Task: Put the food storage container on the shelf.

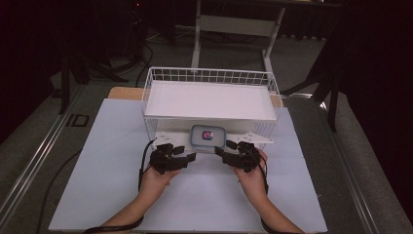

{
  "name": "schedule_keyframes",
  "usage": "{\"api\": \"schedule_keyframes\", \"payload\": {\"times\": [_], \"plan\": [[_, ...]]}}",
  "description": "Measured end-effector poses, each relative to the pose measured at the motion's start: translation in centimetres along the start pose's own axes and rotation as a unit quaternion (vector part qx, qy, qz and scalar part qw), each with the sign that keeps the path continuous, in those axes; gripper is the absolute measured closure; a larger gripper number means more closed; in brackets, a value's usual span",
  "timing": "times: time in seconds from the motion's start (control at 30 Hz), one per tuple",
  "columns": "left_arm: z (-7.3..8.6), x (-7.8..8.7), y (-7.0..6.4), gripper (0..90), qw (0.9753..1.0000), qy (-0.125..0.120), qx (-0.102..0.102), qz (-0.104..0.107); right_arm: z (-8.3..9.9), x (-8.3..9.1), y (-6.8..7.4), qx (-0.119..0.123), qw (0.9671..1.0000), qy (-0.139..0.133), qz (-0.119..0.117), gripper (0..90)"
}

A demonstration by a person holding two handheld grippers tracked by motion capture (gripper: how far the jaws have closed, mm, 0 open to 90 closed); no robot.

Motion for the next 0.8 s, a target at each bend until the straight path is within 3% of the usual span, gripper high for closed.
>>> {"api": "schedule_keyframes", "payload": {"times": [0.17,0.27,0.37,0.43,0.57,0.67,0.8], "plan": [[1.3,1.5,-0.4,37.2,0.9998,-0.003,-0.011,0.014,0.6,0.0,1.2,0.005,1.0000,0.006,-0.003,48.2],[1.9,2.4,-0.5,30.4,0.9989,-0.013,-0.016,0.041,1.1,-0.4,1.5,0.005,0.9998,0.017,-0.005,63.6],[2.6,2.5,-0.4,21.7,0.9993,-0.016,-0.017,0.030,1.6,-1.0,1.8,0.014,0.9993,0.036,-0.002,84.7],[3.0,2.5,-0.1,16.3,0.9992,-0.026,-0.010,0.029,1.9,-1.4,1.9,0.014,0.9989,0.044,-0.003,89.7],[3.3,2.3,0.0,1.8,0.9990,-0.037,-0.023,0.007,2.5,-2.4,2.1,0.016,0.9981,0.059,-0.002,90.0],[3.3,2.4,-0.1,1.8,0.9983,-0.052,-0.028,0.001,2.7,-3.0,1.9,0.012,0.9979,0.064,0.001,90.0],[3.5,2.3,-0.2,1.8,0.9975,-0.052,-0.045,-0.017,2.8,-3.5,1.7,0.011,0.9977,0.067,0.005,90.0]]}}
Point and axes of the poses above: each handheld gripper's, and its own axes: x roughly backward along the jaws, z roughly out of its underside, y roughly to its left, the point moved 3 cm from there along -x, roughly forward along the jaws, and after that the axes turned 5 degrees about y, right-handed, at the moved point
